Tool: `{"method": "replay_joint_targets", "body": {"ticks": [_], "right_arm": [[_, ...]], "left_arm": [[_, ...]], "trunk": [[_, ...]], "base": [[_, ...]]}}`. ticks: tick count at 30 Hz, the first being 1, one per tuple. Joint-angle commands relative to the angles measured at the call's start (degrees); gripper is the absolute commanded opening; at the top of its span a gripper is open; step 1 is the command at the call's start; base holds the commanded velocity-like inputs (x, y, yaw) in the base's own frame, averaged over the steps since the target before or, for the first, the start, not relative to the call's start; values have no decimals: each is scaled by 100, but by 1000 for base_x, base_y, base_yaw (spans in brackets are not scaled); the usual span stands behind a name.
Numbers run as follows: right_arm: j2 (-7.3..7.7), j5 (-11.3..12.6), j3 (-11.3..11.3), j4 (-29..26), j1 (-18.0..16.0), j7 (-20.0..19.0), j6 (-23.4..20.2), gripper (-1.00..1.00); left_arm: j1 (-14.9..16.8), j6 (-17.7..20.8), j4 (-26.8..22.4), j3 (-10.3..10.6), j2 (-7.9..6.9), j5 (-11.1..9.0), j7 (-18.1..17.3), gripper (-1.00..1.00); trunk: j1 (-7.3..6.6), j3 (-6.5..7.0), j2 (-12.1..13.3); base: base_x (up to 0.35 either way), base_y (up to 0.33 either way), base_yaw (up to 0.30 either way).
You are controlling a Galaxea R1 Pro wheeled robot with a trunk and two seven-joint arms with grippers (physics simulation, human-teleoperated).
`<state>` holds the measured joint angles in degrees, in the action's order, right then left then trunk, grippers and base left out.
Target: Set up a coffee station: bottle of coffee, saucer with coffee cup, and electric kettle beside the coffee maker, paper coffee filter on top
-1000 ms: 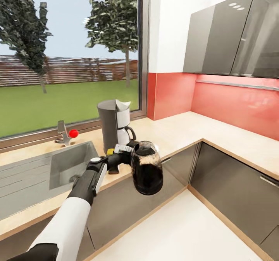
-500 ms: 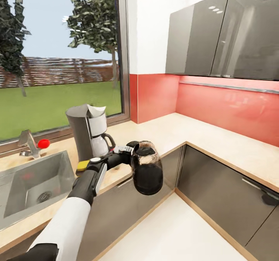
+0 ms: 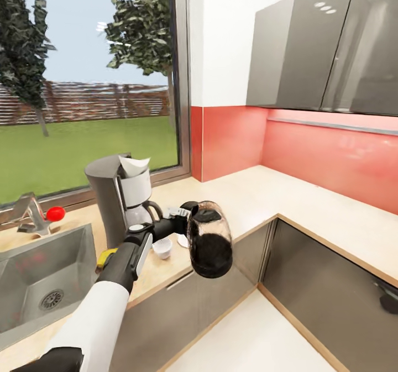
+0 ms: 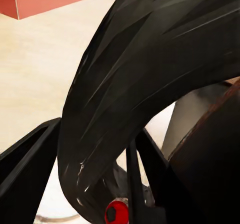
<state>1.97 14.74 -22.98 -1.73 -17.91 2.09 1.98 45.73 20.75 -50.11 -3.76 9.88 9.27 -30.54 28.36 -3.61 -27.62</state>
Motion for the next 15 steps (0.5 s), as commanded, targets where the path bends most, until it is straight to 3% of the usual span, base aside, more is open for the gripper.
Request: {"method": "replay_joint_targets", "body": {"ticks": [1, 4, 5, 9, 15], "right_arm": [[-22, 55, -45, -3, -2, 14, 13, 100], [-49, 58, -41, -3, -2, 18, 13, 100], [-54, 56, -42, -3, -2, 14, 13, 100], [-56, 48, -48, -3, -2, 14, 13, 100], [-57, 54, -49, -3, -2, 19, 17, 100]], "left_arm": [[11, 26, -7, -37, 12, 40, -58, -100], [8, 26, -1, -6, 12, 33, -58, -100], [7, 26, 14, 149, 12, 10, -58, -100], [6, 28, 33, 335, 12, -140, -58, -100], [6, 26, 32, 366, 12, -243, -58, -100]], "trunk": [[6, -12, -11], [6, -12, -11], [6, -12, -11], [6, -12, -11], [6, -12, -11]], "base": [[264, -151, 271], [170, -172, 248], [32, -74, 66], [11, -27, 24], [1, -2, 2]]}}
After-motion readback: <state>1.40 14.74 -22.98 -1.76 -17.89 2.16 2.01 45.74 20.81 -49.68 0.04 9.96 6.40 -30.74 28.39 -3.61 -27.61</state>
